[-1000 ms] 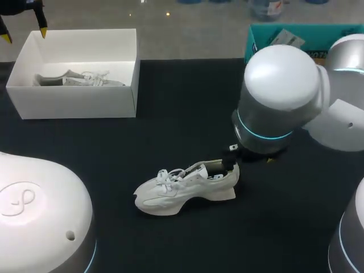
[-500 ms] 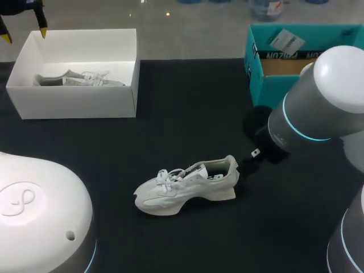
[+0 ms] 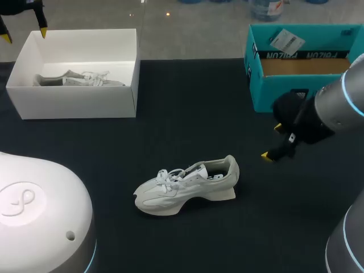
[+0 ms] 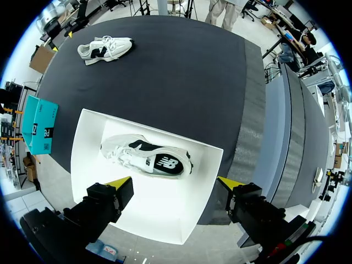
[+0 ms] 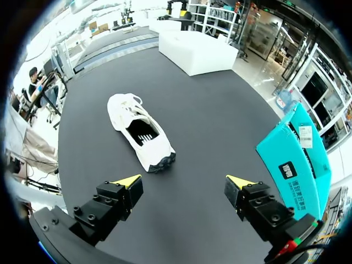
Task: Take the shoe out of the shoebox, open the shoe tongue, remove and reinsert the insole, then place the shoe into the shoebox
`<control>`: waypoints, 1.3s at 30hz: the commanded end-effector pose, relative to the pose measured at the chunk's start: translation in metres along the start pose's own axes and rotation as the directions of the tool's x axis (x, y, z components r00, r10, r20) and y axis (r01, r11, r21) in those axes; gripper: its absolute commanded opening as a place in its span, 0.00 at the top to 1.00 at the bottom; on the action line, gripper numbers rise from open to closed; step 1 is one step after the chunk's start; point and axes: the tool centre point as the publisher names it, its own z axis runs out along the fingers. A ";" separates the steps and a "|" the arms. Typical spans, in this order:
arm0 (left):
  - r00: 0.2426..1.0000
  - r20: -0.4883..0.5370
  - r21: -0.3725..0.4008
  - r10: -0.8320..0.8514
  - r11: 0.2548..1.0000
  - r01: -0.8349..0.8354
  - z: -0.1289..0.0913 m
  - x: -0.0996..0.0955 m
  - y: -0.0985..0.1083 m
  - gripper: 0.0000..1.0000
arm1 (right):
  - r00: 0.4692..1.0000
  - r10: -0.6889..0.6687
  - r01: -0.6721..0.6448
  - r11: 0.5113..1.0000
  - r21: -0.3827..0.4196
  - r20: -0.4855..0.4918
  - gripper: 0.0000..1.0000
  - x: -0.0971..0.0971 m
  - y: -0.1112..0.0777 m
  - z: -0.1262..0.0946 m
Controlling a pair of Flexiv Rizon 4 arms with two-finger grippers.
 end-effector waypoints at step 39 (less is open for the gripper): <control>1.000 -0.003 0.001 0.000 1.000 0.000 -0.001 0.000 0.000 0.00 | 0.937 -0.278 0.159 0.877 -0.452 -0.210 0.00 0.002 -0.069 0.031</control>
